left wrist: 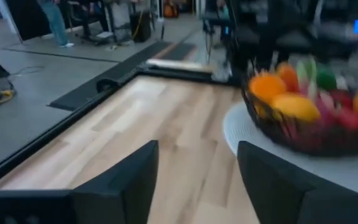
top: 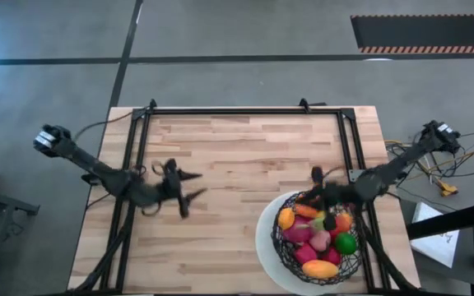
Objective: Build produce basket
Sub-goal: Return to Home Position
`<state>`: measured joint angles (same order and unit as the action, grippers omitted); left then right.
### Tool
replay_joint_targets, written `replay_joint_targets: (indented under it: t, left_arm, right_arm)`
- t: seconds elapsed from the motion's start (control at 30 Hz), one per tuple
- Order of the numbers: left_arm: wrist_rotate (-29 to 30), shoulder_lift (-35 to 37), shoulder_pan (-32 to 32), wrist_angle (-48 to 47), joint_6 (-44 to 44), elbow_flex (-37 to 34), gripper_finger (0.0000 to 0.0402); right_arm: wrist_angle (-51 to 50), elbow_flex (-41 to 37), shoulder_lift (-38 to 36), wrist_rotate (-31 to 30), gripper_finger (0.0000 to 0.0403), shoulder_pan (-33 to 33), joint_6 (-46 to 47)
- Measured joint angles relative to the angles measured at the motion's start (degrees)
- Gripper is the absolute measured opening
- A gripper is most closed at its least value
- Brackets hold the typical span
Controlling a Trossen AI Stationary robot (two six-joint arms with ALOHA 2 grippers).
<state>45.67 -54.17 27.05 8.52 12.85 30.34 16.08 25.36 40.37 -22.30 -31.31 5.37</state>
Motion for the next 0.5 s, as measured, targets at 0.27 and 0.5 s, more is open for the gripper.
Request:
replay_joint_targets:
  t: [0.27, 0.5]
  left_arm:
    - [-16.7, 21.1, -20.5, 1.2, 0.2, -10.6, 0.0095]
    - [-35.4, 32.1, -32.2, 0.8, 0.4, -18.1, 0.0008]
  right_arm:
    - [-5.9, -8.6, -21.8, 10.4, 0.0008, 8.6, 3.9]
    - [-7.0, -15.4, -31.9, 11.0, 0.0008, 8.7, 6.9]
